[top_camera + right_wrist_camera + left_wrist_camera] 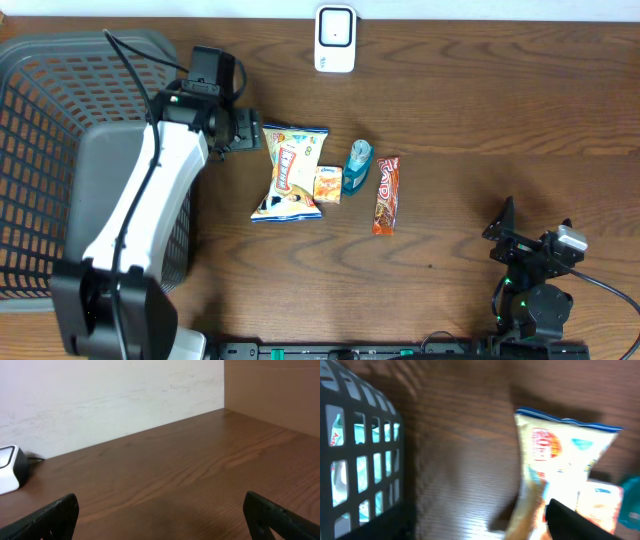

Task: Scan the item barcode
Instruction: 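Withdraw the left gripper back toward the basket, then reach the left gripper into the basket and grasp the mint-green wipes pack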

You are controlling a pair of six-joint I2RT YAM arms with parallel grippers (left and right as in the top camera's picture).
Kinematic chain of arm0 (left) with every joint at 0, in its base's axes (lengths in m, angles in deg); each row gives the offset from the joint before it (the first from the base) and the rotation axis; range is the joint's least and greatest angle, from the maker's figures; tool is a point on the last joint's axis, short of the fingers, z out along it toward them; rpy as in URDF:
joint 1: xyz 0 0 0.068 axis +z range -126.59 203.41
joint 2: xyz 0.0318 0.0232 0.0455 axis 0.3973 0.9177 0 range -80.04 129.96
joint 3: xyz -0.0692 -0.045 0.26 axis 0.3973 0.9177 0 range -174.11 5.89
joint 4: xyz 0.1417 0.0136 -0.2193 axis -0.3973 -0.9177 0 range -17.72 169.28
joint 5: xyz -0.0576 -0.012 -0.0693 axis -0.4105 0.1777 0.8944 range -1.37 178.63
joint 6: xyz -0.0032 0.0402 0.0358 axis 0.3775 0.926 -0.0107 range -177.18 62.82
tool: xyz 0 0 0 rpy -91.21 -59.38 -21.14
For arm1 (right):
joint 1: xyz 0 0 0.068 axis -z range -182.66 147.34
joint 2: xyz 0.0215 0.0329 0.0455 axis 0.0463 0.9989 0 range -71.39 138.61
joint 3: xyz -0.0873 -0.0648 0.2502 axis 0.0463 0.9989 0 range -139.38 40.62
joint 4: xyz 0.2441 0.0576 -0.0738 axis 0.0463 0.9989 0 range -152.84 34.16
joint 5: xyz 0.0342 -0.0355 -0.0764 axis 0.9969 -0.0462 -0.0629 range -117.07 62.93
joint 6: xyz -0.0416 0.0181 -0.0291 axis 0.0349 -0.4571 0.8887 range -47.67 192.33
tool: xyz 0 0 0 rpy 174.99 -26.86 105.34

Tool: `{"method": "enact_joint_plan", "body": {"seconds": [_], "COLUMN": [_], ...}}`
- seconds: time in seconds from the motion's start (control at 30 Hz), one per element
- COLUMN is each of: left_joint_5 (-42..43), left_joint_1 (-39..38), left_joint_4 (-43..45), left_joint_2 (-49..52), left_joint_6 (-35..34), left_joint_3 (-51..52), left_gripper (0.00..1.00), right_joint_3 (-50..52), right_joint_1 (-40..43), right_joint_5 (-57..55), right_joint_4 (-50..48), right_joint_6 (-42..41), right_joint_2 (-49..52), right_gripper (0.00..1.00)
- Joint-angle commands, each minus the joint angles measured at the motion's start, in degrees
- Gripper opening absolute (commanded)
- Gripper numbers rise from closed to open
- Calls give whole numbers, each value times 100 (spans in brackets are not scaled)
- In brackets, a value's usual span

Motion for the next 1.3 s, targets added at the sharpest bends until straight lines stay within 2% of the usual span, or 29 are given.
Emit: {"method": "enact_joint_plan", "body": {"seconds": [0.0,0.17,0.33,0.43,0.57,0.77,0.93,1.13,1.27], "left_joint_5": [48,48,-59,-455,-516,-509,-509,-509,-509], "left_joint_1": [-188,-269,-74,387,1322,3001,3875,4205,4205], "left_joint_4": [-33,-28,31,15,-22,-356,-763,-1043,-1093], "left_joint_2": [-597,-1381,-2225,-2616,-2872,-2750,-2459,-1921,-1410], "left_joint_6": [-98,-205,-267,-817,-1318,-2610,-3136,-3314,-3827], "left_joint_3": [35,-9,-258,-413,-476,-474,-472,-431,-431], "left_gripper": [87,96,98,100,98,98,98,98,98], "right_joint_3": [15,13,13,15,13,13,15,15,15], "right_joint_1": [28,28,28,28,28,28,28,28,28], "right_joint_5": [-9,-11,-11,-11,-11,-11,-11,-9,-11], "right_joint_4": [22,22,22,22,22,22,22,22,22], "right_joint_6": [61,61,61,61,61,61,61,61,61], "right_joint_2": [-20,-20,-20,-20,-20,-20,-20,-20,-20], "right_gripper": [99,99,99,99,99,99,99,99,99]}}
